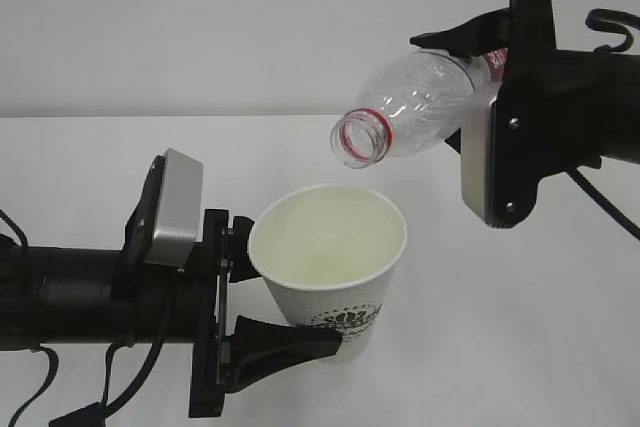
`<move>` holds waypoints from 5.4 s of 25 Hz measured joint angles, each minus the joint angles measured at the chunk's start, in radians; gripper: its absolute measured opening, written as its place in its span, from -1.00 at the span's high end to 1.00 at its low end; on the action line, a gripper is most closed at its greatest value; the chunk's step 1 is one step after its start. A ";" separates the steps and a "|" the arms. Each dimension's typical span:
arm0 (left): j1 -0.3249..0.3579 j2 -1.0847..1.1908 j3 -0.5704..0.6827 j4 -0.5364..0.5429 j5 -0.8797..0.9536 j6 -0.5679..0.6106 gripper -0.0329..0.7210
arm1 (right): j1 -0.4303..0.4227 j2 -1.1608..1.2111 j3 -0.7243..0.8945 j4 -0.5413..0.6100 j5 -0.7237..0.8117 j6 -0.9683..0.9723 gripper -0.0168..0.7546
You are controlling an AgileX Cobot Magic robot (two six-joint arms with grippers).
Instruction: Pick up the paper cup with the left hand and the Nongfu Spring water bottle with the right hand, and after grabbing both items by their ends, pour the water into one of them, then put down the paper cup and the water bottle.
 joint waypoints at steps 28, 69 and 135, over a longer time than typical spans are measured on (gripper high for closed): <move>-0.006 0.000 0.000 0.000 0.000 0.000 -0.53 | 0.000 0.000 0.000 0.034 -0.062 -0.081 -0.35; -0.006 0.000 0.000 0.002 0.000 0.000 -0.53 | 0.000 0.000 0.000 0.048 -0.067 -0.119 -0.35; -0.006 0.000 0.000 0.002 0.000 0.000 -0.52 | 0.000 0.000 0.000 0.056 -0.074 -0.145 -0.35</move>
